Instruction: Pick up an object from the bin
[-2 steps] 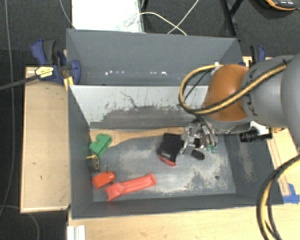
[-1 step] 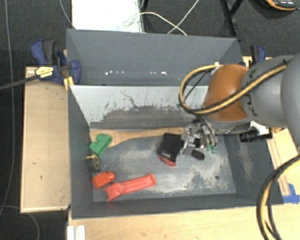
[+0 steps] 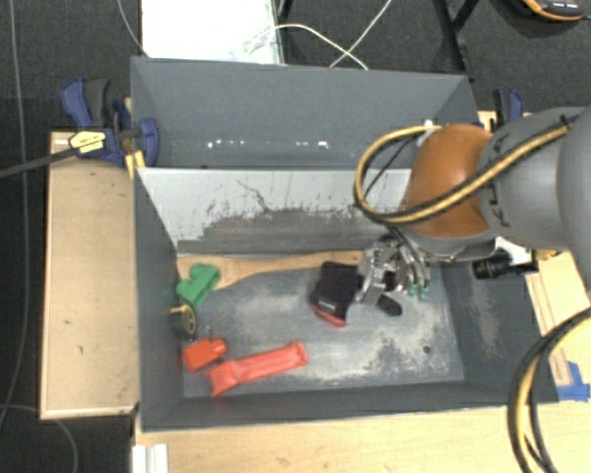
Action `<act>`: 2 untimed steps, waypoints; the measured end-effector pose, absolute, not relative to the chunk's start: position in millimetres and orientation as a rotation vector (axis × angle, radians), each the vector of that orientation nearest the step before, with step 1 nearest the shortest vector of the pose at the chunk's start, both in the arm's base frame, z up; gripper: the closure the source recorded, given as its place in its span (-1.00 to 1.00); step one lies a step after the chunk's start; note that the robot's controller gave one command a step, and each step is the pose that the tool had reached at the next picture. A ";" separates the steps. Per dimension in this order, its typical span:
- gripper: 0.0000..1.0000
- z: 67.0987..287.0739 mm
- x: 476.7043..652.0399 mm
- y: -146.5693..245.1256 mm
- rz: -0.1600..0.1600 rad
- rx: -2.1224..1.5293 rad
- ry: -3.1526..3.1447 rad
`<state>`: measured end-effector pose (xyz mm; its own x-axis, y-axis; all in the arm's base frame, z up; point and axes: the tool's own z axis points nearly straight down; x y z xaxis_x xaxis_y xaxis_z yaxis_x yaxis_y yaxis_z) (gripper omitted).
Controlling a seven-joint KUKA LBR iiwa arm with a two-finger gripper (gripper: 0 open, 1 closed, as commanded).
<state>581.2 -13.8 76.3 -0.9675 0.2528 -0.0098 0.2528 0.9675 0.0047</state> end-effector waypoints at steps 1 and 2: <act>1.00 94.9 581.3 -13.9 0.006 0.397 3.105; 1.00 103.2 582.2 -13.9 0.007 0.395 3.102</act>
Offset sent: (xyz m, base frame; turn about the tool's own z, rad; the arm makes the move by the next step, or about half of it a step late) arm -0.0005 -0.0001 0.0226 -0.0008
